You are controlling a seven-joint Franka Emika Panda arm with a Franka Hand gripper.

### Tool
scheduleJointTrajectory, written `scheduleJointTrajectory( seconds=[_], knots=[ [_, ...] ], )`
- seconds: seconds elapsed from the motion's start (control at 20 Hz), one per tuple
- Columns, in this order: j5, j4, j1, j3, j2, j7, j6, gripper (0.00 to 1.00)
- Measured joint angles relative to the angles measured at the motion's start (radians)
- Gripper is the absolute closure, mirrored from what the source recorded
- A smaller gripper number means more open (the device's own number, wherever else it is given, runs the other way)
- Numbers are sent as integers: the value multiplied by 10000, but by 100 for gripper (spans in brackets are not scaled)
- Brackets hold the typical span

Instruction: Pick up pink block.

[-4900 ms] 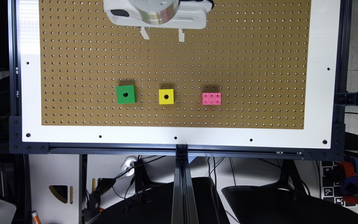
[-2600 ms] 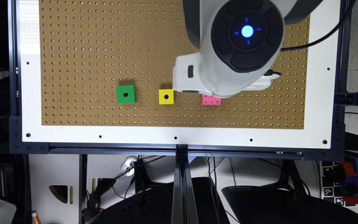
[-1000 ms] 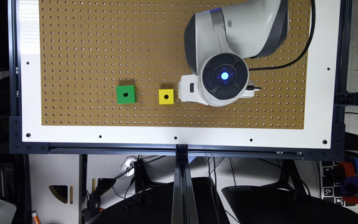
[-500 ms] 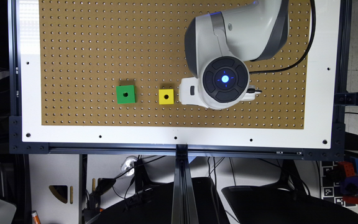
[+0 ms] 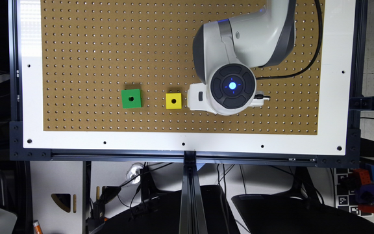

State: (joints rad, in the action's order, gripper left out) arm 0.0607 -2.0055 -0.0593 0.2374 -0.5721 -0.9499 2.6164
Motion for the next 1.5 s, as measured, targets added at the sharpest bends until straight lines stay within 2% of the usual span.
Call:
scheduleJointTrajectory(
  seconds=[0.05, 0.7, 0.95, 1.1, 1.35, 1.5],
  knots=[
    [12, -2, -5, 2, -1, -7, 3, 100],
    [18, -7, -23, -21, 98, -7, -151, 100],
    [18, -10, -22, -6, 857, -29, -987, 100],
    [18, -12, -21, 4, 1041, -44, -1164, 100],
    [18, -13, -20, 48, 1657, -116, -1784, 100],
    [17, -2, -21, 63, 1937, -136, -1999, 100]
  ],
)
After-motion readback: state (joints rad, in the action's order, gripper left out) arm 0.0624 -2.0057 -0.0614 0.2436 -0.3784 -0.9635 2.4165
